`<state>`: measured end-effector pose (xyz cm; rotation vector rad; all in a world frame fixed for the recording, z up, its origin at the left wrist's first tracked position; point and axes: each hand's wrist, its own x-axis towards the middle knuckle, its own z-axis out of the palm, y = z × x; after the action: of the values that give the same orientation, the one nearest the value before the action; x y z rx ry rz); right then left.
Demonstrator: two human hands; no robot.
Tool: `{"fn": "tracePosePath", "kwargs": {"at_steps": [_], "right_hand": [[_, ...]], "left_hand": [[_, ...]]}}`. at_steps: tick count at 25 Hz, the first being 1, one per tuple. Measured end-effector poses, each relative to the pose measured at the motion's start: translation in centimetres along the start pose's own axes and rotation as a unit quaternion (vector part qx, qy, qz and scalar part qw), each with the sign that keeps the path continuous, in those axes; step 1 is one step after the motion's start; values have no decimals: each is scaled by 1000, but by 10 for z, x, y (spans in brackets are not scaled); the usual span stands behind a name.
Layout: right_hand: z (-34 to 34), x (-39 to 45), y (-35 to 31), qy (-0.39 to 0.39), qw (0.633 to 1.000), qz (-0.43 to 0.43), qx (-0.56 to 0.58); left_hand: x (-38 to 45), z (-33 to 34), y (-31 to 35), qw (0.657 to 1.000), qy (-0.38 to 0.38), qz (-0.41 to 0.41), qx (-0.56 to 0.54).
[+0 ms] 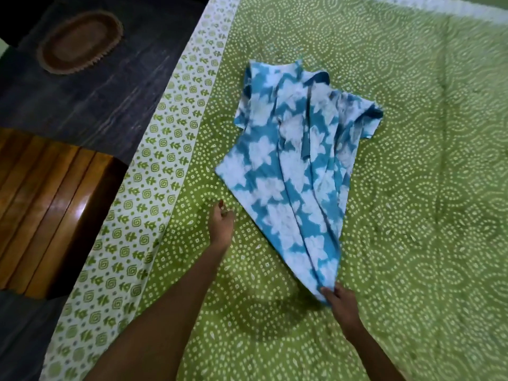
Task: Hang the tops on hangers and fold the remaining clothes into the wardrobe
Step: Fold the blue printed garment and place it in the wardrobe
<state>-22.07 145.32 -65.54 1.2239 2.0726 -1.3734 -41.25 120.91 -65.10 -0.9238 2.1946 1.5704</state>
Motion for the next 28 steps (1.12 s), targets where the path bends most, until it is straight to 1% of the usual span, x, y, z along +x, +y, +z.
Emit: {"fn": "tracePosePath", "kwargs": {"at_steps": [1, 3, 5, 7, 8, 9, 10, 12, 15, 16, 18, 20, 22, 23, 25, 26, 28], "right_hand": [[-19, -6, 15, 29, 999, 21, 2], [-43, -11, 24, 72, 996, 42, 39], [-48, -9, 23, 77, 995, 29, 51], [-42, -5, 24, 80, 995, 11, 55], [-39, -5, 26, 89, 994, 9, 60], [-35, -5, 29, 99, 993, 9, 66], [-31, -7, 32, 107, 991, 13, 75], [-26, -13, 34, 102, 990, 18, 98], [-20, -21, 40, 68, 988, 45, 128], [-20, -25, 36, 75, 986, 48, 141], [-31, -32, 19, 124, 975, 27, 181], [-59, -41, -12, 179, 959, 0, 218], [-96, -47, -42, 200, 941, -10, 273], [-115, -48, -53, 196, 928, -8, 316], [-156, -61, -71, 174, 886, -24, 430], [-176, -71, -83, 161, 869, -40, 466], [-211, -98, -106, 127, 854, -76, 498]], "left_hand": [[1, 2, 0, 998, -3, 33, 44], [4, 9, 0, 982, -38, 98, 155], [9, 14, 5, 959, -70, 129, 242], [24, 16, 13, 936, -69, 164, 303], [34, 15, 16, 929, -66, 181, 317], [44, 15, 19, 930, -61, 191, 309], [49, 14, 23, 938, -53, 185, 288], [51, 14, 22, 950, -43, 158, 266], [32, 10, 4, 950, -75, 127, 274], [22, 6, -1, 952, -83, 118, 269], [-2, -6, 0, 953, -82, 122, 264], [-25, -25, 14, 955, -44, 148, 254], [-48, -50, 40, 964, -22, 162, 210], [-61, -62, 56, 970, -26, 164, 178], [-93, -87, 94, 974, -38, 181, 128], [-113, -96, 115, 973, -40, 197, 111], [-152, -114, 153, 970, -50, 228, 68]]}}
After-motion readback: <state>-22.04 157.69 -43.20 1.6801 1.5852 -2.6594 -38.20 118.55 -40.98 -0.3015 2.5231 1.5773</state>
